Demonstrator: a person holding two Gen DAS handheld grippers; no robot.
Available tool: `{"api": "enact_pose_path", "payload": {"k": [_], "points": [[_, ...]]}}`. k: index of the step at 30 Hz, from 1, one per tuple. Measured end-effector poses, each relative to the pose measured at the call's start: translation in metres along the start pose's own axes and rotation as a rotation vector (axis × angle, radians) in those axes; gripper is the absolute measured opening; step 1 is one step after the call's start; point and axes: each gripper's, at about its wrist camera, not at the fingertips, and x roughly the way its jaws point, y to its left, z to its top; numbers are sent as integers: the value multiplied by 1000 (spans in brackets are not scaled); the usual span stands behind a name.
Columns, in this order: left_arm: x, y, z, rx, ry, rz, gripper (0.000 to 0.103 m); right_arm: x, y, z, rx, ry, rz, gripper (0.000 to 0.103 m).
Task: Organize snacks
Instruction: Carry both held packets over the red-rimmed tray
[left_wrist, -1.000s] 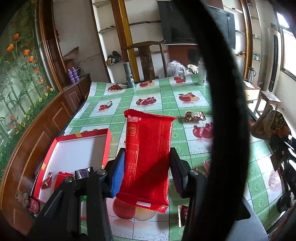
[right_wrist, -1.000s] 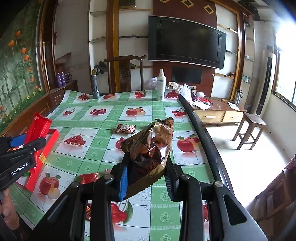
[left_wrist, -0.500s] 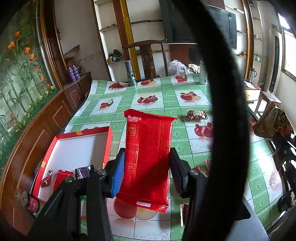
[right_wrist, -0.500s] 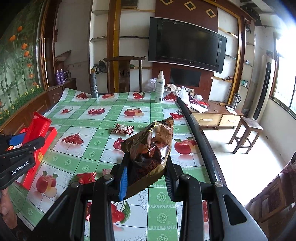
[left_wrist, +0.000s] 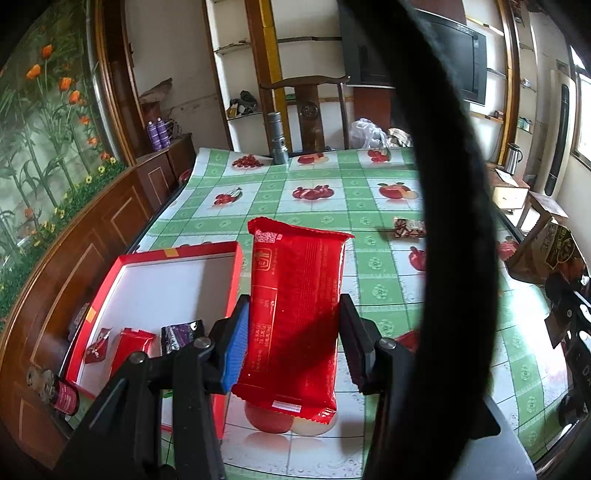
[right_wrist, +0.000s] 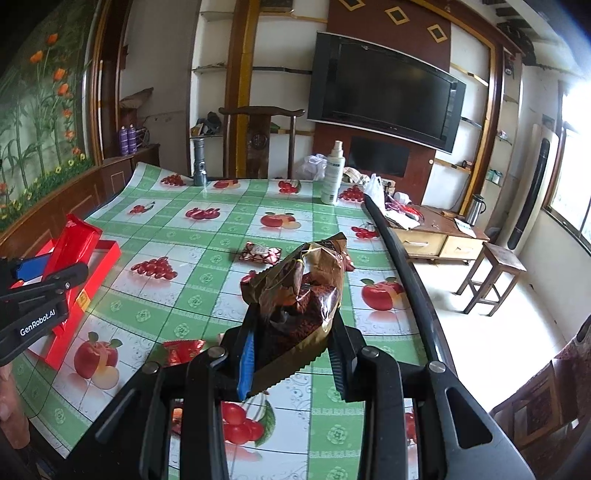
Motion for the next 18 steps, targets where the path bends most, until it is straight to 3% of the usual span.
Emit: {"api": "enact_pose_path", "payload": {"k": [12, 16, 18], "points": [[18, 71, -11, -100, 35, 84, 48, 11, 61, 10, -103, 9, 78, 34], [22, 96, -15, -128, 41, 121, 48, 15, 84, 14, -109, 11, 165, 33], [26, 112, -17, -147, 48, 149, 48, 22, 95, 18, -79, 30, 277, 33]]}}
